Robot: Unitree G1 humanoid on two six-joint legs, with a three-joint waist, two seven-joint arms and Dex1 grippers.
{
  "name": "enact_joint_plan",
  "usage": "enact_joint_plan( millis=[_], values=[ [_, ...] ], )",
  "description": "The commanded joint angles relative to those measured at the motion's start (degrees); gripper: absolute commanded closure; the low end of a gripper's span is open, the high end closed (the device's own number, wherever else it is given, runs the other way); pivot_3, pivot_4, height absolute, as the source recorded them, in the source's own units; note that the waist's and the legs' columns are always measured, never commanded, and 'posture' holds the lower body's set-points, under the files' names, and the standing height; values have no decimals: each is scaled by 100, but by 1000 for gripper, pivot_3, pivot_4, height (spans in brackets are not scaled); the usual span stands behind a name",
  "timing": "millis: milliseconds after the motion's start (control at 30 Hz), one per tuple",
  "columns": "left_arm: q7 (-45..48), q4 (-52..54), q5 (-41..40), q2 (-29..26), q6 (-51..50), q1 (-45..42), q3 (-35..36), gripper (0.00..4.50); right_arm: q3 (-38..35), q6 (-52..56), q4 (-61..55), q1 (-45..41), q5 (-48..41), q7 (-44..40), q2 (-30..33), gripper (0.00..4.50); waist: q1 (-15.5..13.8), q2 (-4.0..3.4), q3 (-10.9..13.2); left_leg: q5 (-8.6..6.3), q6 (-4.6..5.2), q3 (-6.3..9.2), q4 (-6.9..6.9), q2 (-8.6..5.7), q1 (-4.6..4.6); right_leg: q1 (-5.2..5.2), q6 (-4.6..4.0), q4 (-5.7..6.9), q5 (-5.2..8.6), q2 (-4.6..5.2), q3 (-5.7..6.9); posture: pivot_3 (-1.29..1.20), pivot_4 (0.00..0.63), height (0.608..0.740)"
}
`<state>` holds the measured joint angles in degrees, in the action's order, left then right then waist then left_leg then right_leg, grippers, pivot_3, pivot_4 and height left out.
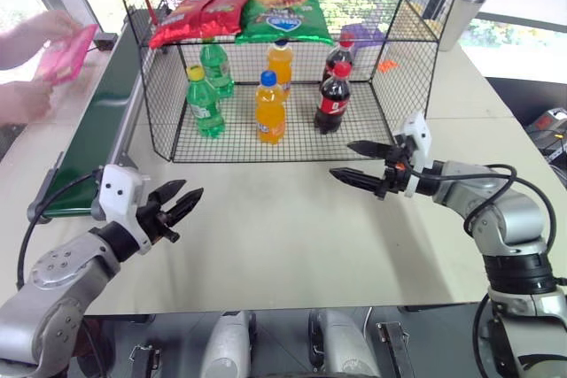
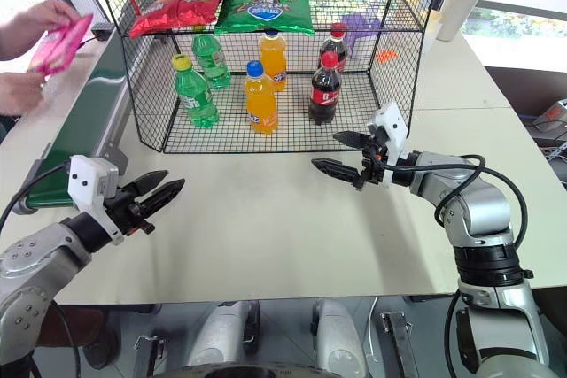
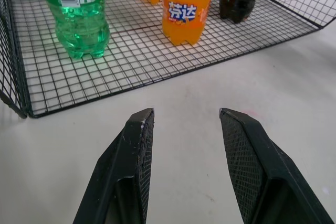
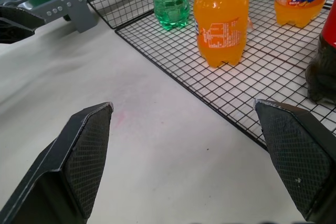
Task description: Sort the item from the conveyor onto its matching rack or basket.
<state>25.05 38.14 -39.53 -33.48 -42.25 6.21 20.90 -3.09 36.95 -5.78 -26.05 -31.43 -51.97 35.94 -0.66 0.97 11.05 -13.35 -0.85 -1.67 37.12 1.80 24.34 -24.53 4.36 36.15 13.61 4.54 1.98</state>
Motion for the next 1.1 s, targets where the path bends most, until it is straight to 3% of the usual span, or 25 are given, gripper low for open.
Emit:
enact_joint_plan(
  millis=[33, 733, 967, 1100],
  values=[
    [-34, 109, -76, -20, -1, -44, -27, 2461, -48, -112, -44, -167, 9, 21, -45, 55, 1, 0, 0, 0, 0, 0, 0, 0, 0, 0, 0, 0, 0, 0, 0, 0, 150, 740],
    [-89, 425, -19, -162, -42, 174, 18, 2461, 173, -377, 362, -359, 229, -79, -233, 55, 1, 0, 0, 0, 0, 0, 1, 0, -1, 1, 2, 2, -1, 0, 0, 0, 150, 740],
    [-220, 628, -93, -186, -17, 311, 346, 2461, 296, -509, 695, -563, 352, -279, -228, 55, 5, 0, 0, 0, 0, 0, 2, 0, -1, 1, 2, 2, -2, 0, -1, 0, 150, 740],
    [-319, 703, 289, -444, 137, 376, 797, 2461, 273, -531, 930, -791, 355, -538, -105, 55, 7, 0, 0, 0, 0, 0, 2, 0, -2, 1, 2, 4, -2, -3, 0, 0, 150, 740]
  ],
)
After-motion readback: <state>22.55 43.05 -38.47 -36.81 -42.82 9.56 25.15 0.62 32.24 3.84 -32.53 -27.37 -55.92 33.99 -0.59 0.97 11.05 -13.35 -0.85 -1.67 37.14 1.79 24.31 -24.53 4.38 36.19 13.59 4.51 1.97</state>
